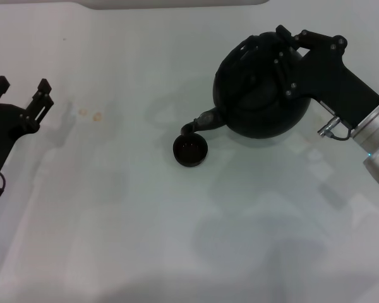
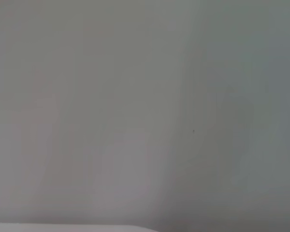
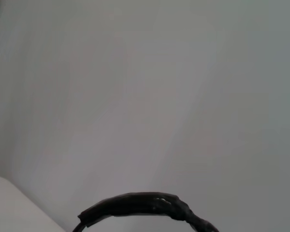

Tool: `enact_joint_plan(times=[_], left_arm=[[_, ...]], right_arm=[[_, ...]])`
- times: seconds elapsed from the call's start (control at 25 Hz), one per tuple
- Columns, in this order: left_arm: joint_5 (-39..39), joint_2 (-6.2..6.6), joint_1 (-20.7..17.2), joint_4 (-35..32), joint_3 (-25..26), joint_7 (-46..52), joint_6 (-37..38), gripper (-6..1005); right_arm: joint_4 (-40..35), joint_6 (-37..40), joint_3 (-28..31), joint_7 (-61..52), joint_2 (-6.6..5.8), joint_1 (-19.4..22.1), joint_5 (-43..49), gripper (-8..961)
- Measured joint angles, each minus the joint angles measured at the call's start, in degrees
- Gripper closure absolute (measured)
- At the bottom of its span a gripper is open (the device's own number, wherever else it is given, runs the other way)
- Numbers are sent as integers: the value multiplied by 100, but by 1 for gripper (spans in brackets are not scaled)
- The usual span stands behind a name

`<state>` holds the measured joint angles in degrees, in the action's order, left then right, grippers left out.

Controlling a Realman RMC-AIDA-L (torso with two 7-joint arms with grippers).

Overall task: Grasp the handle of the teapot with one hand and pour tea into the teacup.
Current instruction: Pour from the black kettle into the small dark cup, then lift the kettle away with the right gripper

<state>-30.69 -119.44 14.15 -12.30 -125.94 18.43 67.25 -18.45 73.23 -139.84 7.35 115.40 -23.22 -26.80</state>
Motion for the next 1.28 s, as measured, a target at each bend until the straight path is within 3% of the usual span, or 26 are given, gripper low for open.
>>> enact_joint_plan(times=[1.28], left_arm=[[-7, -9, 77, -1, 0, 3, -67, 170]], right_arm=[[50, 90, 17, 891, 0, 6, 79, 827]])
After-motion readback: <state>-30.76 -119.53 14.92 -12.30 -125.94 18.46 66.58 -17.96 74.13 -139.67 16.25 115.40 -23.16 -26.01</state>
